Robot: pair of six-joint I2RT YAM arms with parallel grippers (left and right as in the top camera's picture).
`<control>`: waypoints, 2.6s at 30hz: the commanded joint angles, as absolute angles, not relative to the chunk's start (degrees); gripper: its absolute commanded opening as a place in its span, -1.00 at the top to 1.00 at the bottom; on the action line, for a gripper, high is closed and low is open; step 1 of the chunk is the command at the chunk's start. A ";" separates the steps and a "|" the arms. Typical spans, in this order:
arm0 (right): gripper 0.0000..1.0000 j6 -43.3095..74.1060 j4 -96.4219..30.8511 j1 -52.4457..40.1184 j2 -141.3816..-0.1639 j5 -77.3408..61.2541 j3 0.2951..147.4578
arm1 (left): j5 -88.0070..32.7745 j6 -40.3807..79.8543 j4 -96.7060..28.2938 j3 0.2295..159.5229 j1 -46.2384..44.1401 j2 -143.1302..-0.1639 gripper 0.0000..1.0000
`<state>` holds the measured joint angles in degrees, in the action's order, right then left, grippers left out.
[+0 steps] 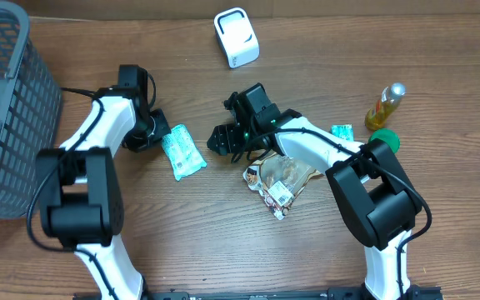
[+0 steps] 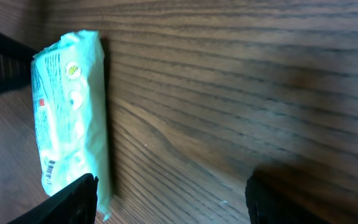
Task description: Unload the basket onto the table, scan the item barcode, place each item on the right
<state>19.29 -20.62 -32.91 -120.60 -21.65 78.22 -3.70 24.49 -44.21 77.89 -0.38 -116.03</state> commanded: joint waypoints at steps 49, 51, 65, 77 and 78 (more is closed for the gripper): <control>-0.45 19.44 -30.13 -29.36 -121.01 -36.14 77.08 | -7.01 13.74 -59.33 77.34 -5.69 -117.27 0.91; -0.45 20.91 -29.50 -30.04 -121.19 -36.14 77.08 | -6.98 13.72 -58.83 76.77 -5.69 -117.27 0.90; -0.06 23.94 -21.02 -31.16 -124.44 -41.69 77.08 | -6.98 13.72 -58.19 76.60 -5.69 -117.27 0.89; 0.33 24.01 -19.79 -31.48 -124.44 -43.86 77.08 | -6.98 13.72 -57.52 76.60 -5.69 -117.27 0.90; 0.33 24.03 -19.79 -31.48 -124.44 -43.92 77.08 | -6.98 13.72 -57.47 76.60 -5.69 -117.27 0.90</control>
